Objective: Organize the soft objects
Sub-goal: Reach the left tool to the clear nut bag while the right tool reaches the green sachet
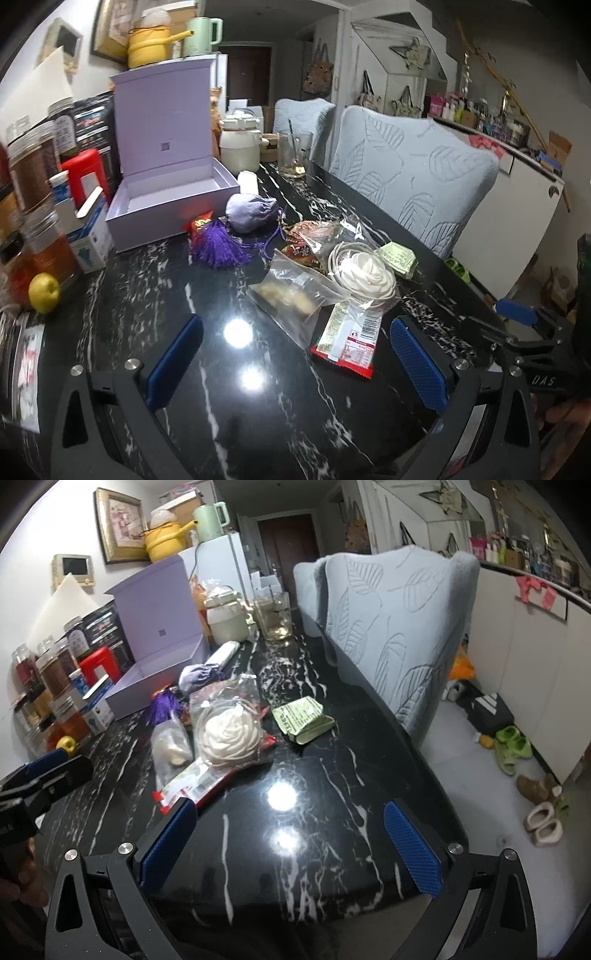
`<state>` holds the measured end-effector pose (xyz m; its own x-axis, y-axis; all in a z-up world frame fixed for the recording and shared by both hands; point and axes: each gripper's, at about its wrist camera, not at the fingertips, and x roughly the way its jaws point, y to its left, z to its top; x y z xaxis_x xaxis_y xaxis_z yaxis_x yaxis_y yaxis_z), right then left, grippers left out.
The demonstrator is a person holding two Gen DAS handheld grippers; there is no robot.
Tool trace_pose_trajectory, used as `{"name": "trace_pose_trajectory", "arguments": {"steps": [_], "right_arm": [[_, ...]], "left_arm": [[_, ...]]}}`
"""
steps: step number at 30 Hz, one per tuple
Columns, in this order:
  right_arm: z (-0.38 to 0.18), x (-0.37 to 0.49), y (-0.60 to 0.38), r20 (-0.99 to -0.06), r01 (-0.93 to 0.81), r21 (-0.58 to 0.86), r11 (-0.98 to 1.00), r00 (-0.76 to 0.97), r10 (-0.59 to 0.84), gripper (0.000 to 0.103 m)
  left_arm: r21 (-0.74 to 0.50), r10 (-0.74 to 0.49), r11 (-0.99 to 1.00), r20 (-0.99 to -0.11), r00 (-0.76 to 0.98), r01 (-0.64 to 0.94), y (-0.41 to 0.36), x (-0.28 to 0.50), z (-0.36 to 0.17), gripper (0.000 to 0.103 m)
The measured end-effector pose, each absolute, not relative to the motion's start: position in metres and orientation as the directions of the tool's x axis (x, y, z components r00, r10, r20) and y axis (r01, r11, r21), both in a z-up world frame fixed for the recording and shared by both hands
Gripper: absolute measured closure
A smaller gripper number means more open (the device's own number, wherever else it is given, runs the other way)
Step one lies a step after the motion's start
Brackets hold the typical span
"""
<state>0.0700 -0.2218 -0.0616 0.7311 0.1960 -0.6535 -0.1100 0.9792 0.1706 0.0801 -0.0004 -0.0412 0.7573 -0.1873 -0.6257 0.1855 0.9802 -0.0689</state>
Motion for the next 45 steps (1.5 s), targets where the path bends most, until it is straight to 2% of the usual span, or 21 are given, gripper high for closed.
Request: {"name": "trace_pose_trajectory", "arguments": {"steps": [9, 18, 23, 39, 42, 44, 45], "right_arm": [[-0.077, 0.103, -0.225, -0.689, -0.095, 0.171, 0.981, 0.7, 0.188, 0.0], [-0.085, 0.134, -0.227, -0.723, -0.122, 0.187, 0.975, 0.655, 0.221, 0.0], [-0.088, 0.15, -0.219, -0.731, -0.155, 0.184, 0.971, 0.639, 0.241, 0.0], [-0.089, 0.185, -0.223, -0.762, -0.148, 0.132, 0.98, 0.617, 0.196, 0.0], [-0.089, 0.191, -0.221, -0.769, -0.15, 0.107, 0.983, 0.615, 0.177, 0.0], [-0.088, 0.195, -0.22, -0.768, -0.157, 0.1, 0.983, 0.616, 0.176, 0.0], [-0.088, 0.196, -0.22, -0.768, -0.158, 0.096, 0.983, 0.617, 0.174, 0.0]], "left_arm": [[-0.138, -0.248, 0.967, -0.699, 0.671, 0.214, -0.004, 0.126, -0.064, 0.0], [-0.083, -0.278, 0.936, -0.775, 0.568, 0.343, -0.003, 0.157, -0.081, 0.0], [-0.011, -0.266, 0.912, -0.779, 0.568, 0.411, -0.009, 0.164, -0.084, 0.0], [0.046, -0.307, 0.836, -0.787, 0.536, 0.547, -0.028, 0.197, -0.098, 0.0], [0.039, -0.318, 0.832, -0.784, 0.533, 0.553, -0.028, 0.201, -0.099, 0.005], [-0.01, -0.353, 0.83, -0.784, 0.51, 0.558, -0.026, 0.205, -0.099, 0.015], [-0.047, -0.382, 0.824, -0.783, 0.492, 0.564, -0.024, 0.206, -0.1, 0.024]]}}
